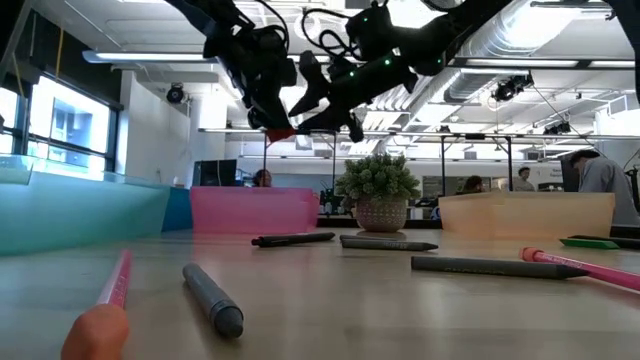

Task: Sort crayons/erasers/pens/pencils in bins
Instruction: Put the orange eraser into the pink bin

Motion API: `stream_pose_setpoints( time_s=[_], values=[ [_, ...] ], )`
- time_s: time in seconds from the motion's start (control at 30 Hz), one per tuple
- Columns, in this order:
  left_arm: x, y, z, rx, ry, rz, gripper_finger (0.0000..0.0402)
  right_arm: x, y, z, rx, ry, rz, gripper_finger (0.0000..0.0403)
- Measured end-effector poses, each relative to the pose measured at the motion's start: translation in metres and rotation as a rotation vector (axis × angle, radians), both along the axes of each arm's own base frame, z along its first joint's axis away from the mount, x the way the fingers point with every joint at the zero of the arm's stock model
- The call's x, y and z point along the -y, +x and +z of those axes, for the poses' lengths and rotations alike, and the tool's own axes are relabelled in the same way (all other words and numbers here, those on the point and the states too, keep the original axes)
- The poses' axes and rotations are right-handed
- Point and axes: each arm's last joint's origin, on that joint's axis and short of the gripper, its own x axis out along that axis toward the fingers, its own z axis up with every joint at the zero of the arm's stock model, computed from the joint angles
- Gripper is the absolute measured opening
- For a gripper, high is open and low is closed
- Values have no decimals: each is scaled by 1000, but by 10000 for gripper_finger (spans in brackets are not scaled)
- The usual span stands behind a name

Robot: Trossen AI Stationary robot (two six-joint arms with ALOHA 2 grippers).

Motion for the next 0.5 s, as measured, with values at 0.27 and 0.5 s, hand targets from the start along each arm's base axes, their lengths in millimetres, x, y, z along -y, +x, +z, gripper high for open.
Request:
stream_pose_setpoints(
  time_s=[0.27,0.5],
  values=[
    [1,1,0,4,4,-3,154,10,-4,-4,-26,24,-48,138],
    [-1,5,3,39,36,-8,154,9,-4,-5,-37,33,-33,138]
  ],
)
